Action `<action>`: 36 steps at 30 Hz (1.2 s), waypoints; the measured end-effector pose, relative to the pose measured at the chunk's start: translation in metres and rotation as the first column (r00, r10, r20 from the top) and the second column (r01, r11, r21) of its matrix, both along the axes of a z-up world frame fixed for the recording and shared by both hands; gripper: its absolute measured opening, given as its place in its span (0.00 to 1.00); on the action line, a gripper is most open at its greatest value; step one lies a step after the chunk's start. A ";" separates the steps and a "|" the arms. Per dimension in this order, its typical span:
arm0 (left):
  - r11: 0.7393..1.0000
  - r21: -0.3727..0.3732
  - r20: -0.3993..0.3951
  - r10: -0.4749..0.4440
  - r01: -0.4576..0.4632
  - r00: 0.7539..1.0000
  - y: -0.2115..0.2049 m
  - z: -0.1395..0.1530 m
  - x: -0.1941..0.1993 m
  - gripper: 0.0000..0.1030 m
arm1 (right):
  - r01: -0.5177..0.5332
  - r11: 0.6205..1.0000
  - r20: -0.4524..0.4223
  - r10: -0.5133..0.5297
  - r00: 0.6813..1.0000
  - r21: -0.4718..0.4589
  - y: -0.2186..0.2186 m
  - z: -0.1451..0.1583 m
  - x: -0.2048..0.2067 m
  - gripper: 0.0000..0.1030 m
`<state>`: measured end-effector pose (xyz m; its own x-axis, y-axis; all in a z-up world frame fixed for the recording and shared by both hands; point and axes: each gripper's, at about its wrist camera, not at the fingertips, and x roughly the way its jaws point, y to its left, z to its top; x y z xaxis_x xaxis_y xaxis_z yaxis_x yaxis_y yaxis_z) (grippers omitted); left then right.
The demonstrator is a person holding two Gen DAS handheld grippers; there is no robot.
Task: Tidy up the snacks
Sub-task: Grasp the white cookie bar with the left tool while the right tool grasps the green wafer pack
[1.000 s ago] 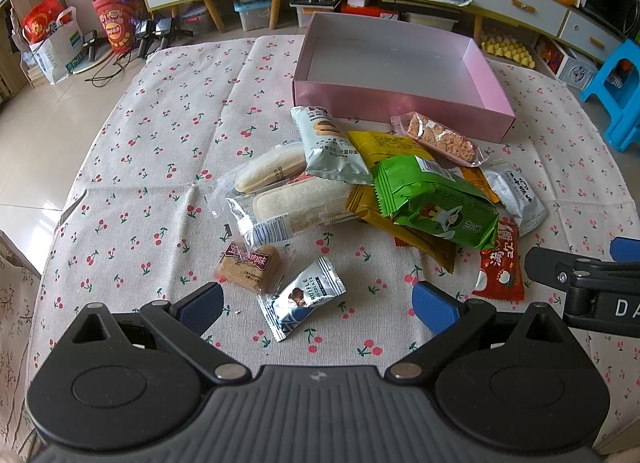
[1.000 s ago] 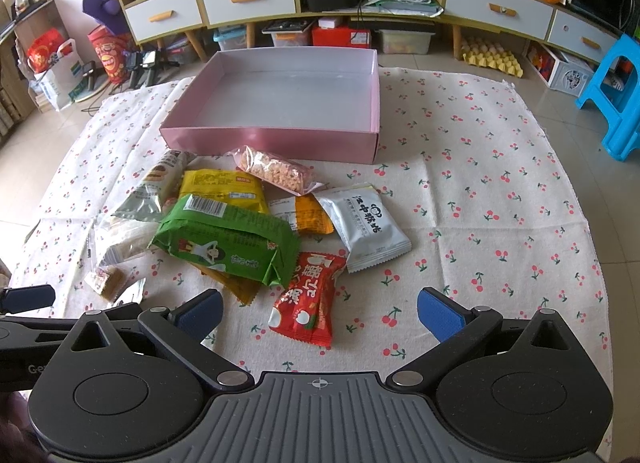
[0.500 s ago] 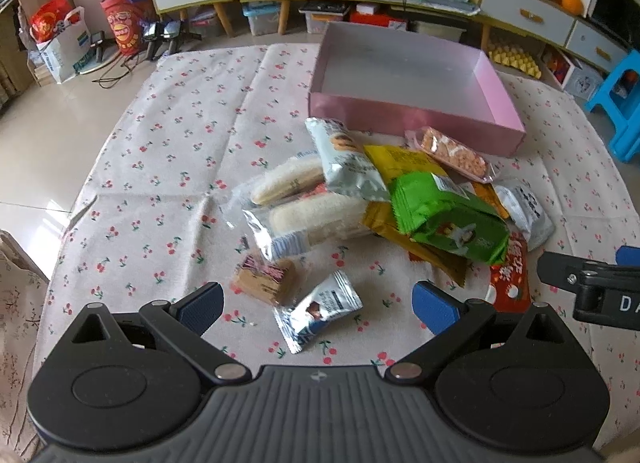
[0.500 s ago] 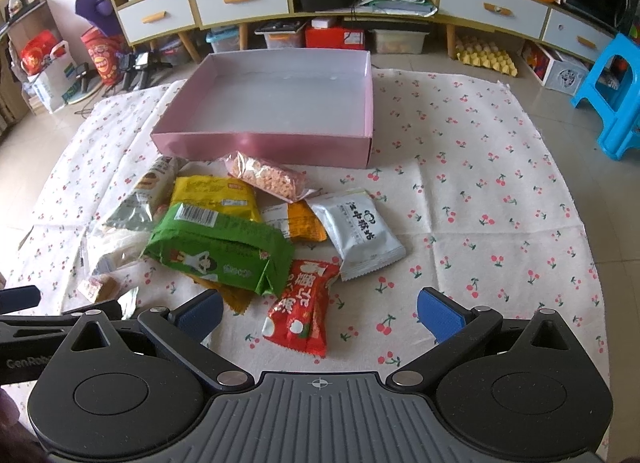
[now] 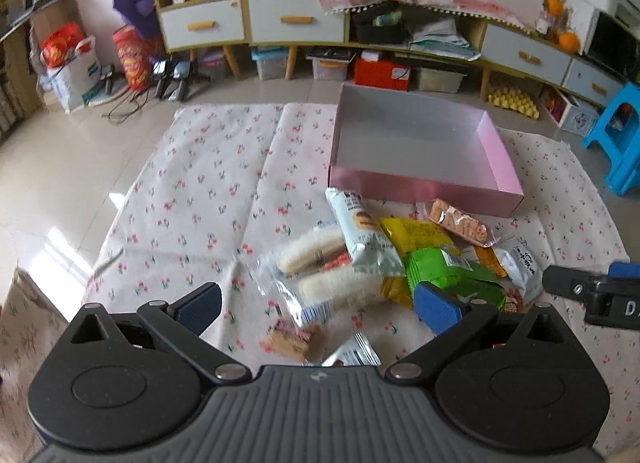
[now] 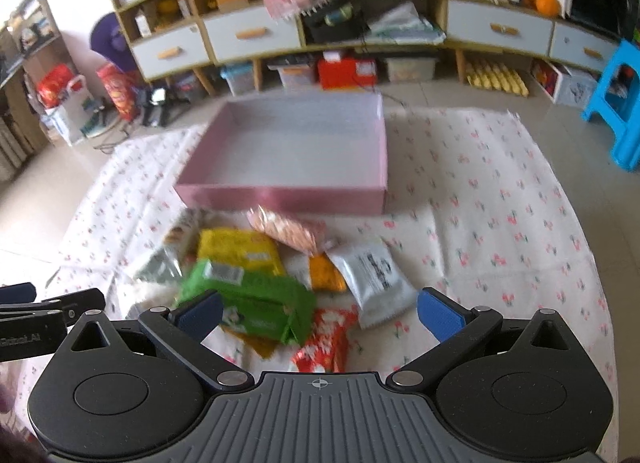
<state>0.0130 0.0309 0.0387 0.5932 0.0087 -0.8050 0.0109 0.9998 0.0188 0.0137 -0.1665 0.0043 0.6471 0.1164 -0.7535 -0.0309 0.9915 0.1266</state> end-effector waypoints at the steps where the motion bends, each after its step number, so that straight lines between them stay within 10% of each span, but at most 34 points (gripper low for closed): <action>1: 1.000 0.004 -0.010 -0.023 0.023 1.000 0.000 -0.002 0.004 1.00 | -0.019 1.000 0.001 0.019 1.000 -0.003 0.001 0.001 0.002 1.00; 19: 0.968 -0.248 -0.076 -0.040 0.020 0.996 0.027 -0.040 0.073 0.88 | -0.298 0.890 -0.008 0.320 0.947 0.344 -0.026 -0.035 0.071 0.99; 36: 0.974 -0.227 -0.101 -0.034 0.011 0.994 -0.004 -0.058 0.098 0.56 | -0.553 0.828 -0.008 0.556 0.831 0.089 0.008 -0.055 0.069 0.96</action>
